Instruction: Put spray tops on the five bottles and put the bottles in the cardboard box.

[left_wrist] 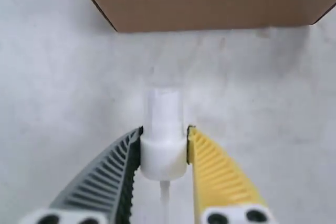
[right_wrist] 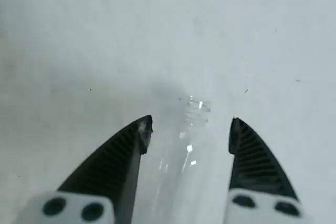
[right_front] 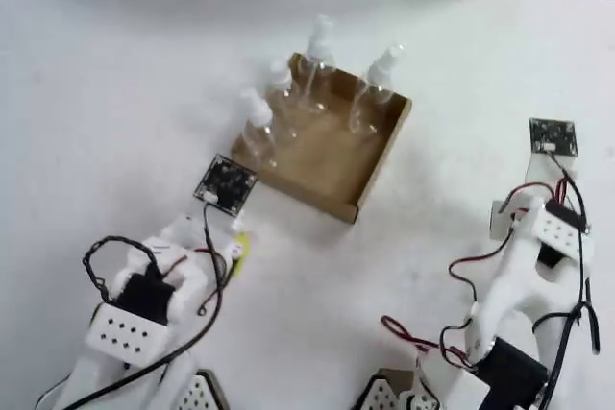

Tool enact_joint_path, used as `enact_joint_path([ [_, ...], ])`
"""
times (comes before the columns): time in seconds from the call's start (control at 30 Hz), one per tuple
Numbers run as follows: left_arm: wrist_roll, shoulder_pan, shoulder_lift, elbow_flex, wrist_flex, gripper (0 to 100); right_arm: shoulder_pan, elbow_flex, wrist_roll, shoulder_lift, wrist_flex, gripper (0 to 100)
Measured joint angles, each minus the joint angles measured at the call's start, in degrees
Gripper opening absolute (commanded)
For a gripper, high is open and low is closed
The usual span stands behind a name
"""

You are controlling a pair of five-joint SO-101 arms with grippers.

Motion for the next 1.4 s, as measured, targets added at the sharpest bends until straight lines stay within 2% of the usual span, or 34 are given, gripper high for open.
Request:
enact_joint_path([
  [0.13,0.0,0.0,0.0,0.0,0.0,2,0.0,-6.0,-0.2,0.3,9.7,20.9],
  [0.43,0.0,0.0,0.0,1.1,0.0,2,0.1,-12.1,-9.1,0.3,26.3,21.3],
  [0.67,0.0,0.0,0.0,1.1,0.0,2,0.2,-12.2,-13.4,1.7,24.8,21.3],
  [0.83,0.0,0.0,0.0,1.1,0.0,2,0.2,-12.2,-13.5,7.7,21.9,21.4],
  [1.0,0.0,0.0,0.0,1.1,0.0,2,0.2,-13.0,-12.4,14.9,19.3,26.2],
  [1.33,0.0,0.0,0.0,1.1,0.0,2,0.8,-19.6,-12.2,26.0,18.7,25.9],
  [1.4,0.0,0.0,0.0,1.1,0.0,2,0.8,-21.4,-12.2,28.2,18.7,23.0],
])
